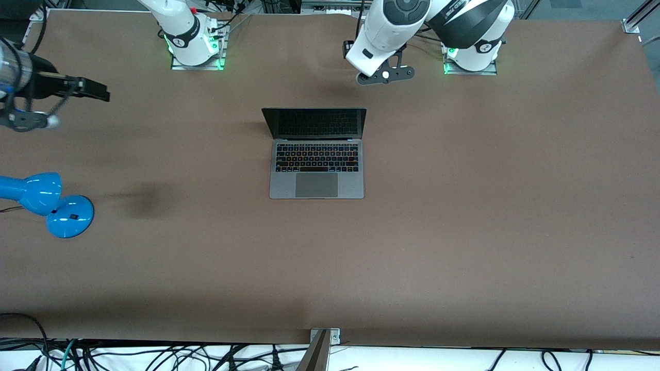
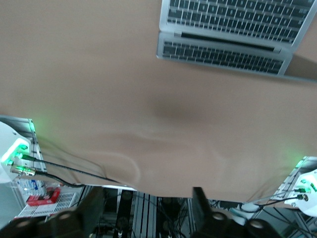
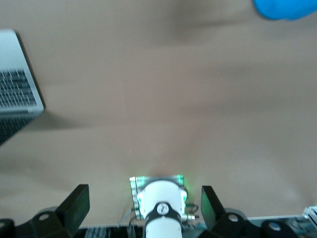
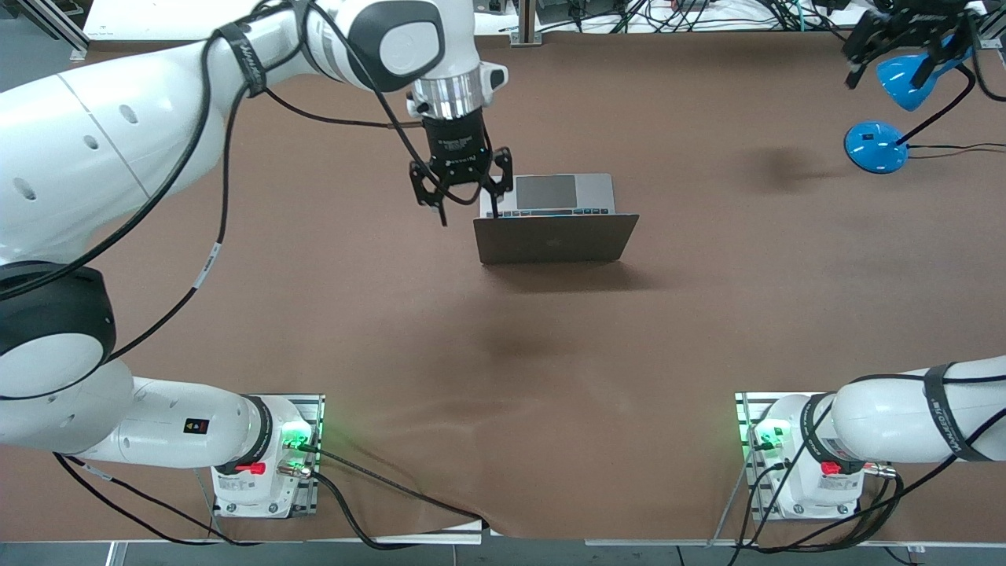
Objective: Close laptop with both arms from behind
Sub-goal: 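Move the left gripper toward the laptop screen while the right gripper follows, then lower both grippers behind the laptop screen's top edge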
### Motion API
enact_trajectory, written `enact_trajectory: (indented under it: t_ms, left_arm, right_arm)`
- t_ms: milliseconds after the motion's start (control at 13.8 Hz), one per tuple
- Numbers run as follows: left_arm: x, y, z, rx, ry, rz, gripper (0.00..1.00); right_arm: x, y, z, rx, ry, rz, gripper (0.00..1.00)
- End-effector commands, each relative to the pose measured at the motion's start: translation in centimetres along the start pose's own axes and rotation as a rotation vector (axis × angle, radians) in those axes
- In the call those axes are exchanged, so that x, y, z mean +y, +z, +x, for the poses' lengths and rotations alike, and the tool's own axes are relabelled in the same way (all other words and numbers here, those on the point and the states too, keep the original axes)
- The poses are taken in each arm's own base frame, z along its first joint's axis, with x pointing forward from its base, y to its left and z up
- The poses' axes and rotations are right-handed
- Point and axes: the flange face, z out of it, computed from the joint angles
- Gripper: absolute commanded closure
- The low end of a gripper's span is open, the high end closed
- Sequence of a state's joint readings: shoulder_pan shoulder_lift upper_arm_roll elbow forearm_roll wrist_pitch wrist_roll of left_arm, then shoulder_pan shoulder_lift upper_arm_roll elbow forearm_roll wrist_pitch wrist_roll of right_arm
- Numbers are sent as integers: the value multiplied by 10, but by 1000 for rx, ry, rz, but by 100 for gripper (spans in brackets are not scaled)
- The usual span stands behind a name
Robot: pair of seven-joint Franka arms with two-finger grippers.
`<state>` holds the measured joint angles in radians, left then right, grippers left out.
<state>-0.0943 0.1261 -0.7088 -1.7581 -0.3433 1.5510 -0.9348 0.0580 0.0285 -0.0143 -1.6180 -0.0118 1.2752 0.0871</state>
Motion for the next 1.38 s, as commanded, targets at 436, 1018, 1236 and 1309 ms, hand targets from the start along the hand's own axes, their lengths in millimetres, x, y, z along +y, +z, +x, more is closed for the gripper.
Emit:
enact_trajectory:
  t_ms: [436, 1018, 1236, 1309]
  left_arm:
    - [9, 48, 3, -107, -33, 11, 100]
    - [15, 86, 44, -67, -32, 22, 100]
    - [15, 95, 68, -32, -33, 39, 100]
    - [15, 96, 75, -11, -34, 37, 100]
  right_arm:
    - [-137, 106, -24, -156, -114, 17, 0]
    - [-306, 204, -86, -67, 20, -15, 100]
    - [-333, 226, -89, -73, -39, -18, 100]
    - [-337, 231, -87, -71, -47, -18, 100]
